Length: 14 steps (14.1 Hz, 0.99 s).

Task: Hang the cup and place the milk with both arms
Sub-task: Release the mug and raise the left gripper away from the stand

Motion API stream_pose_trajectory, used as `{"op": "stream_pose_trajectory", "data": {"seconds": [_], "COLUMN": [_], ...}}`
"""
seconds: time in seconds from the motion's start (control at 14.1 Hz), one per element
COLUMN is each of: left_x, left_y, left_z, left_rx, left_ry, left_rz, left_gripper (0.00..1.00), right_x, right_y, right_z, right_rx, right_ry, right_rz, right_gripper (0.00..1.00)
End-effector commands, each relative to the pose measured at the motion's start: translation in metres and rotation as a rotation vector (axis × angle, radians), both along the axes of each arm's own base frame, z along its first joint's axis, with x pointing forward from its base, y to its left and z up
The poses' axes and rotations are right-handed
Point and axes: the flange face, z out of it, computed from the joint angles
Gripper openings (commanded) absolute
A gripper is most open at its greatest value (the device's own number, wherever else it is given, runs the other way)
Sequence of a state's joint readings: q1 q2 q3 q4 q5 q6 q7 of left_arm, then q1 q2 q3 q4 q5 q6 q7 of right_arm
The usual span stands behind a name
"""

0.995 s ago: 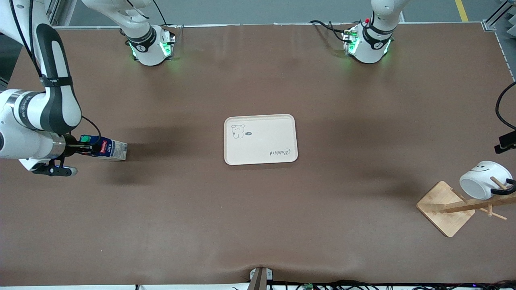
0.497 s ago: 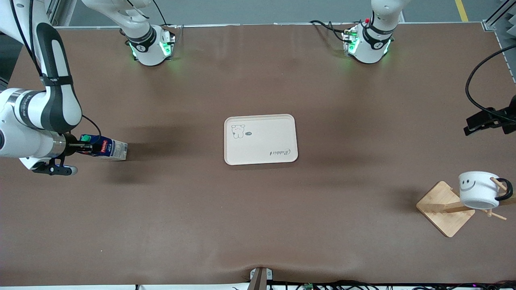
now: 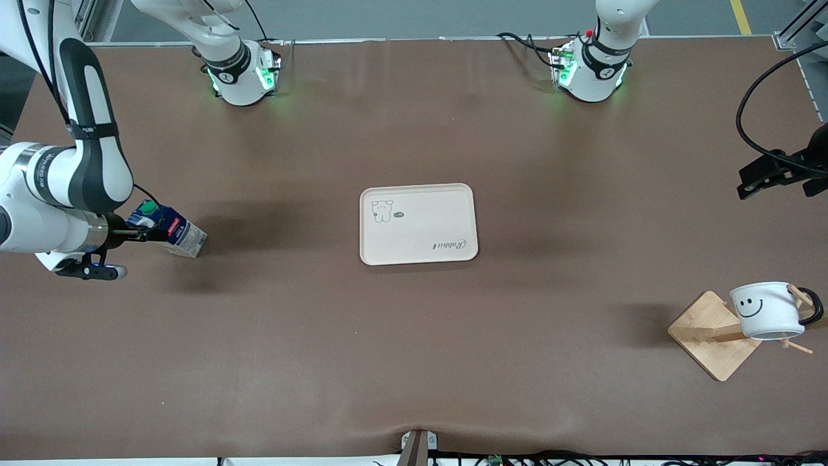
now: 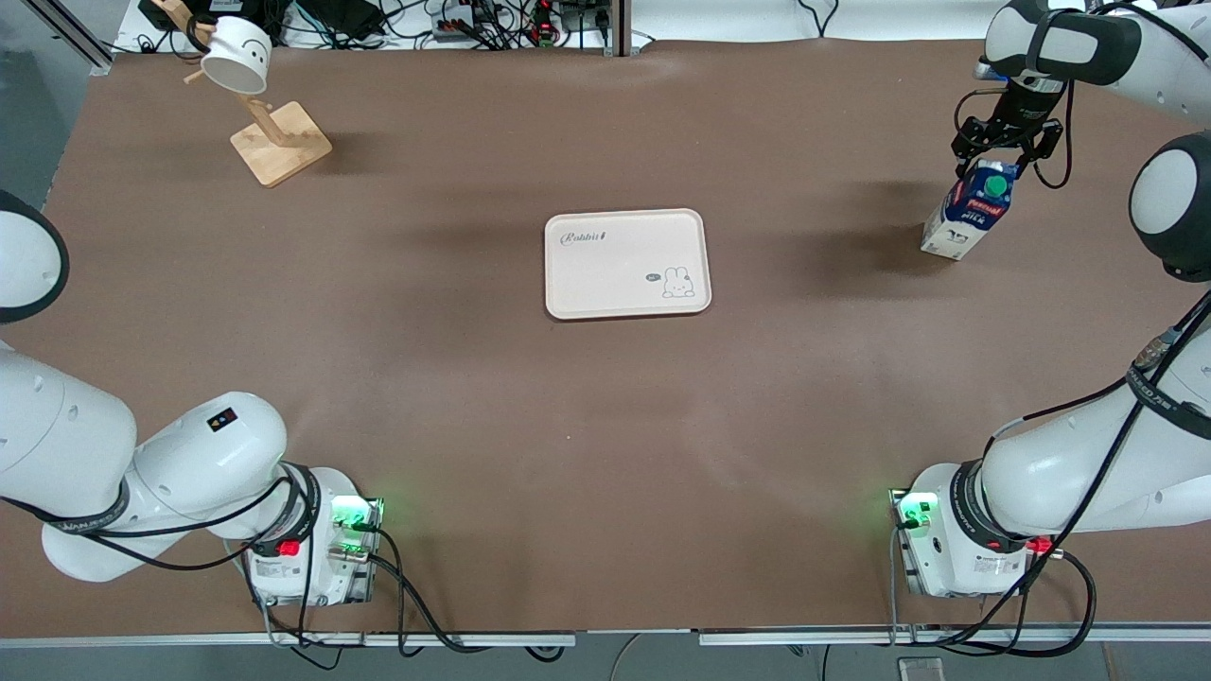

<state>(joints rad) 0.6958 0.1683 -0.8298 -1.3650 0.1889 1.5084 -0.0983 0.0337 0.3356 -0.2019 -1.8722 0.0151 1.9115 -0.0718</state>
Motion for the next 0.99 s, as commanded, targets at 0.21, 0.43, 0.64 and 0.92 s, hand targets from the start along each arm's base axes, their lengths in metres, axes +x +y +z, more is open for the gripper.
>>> {"op": "stream_pose_trajectory", "data": {"seconds": [0.21, 0.43, 0.64, 0.92], "left_x": [-0.027, -0.047, -0.056, -0.069], "left_y": [-0.029, -0.021, -0.021, -0.025], "left_z": [0.018, 0.017, 0.015, 0.012], "left_rx": [-0.039, -0.034, -0.046, -0.043], "left_ry": [0.000, 0.014, 0.033, 0.042], "left_rz": [0.005, 0.031, 0.043, 0.049], "left_gripper": [1.00, 1.00, 1.00, 1.00], "right_x": [-0.005, -0.005, -0.006, -0.005], "right_y": [-0.004, -0.004, -0.004, -0.003], "right_z": [0.004, 0.004, 0.004, 0.005], "right_rx": [-0.004, -0.004, -0.003, -0.003], "right_ry": [-0.005, -0.003, 0.000, 0.000], "right_rz": [0.012, 0.011, 0.012, 0.013], "right_gripper": [1.00, 1.00, 1.00, 1.00]}}
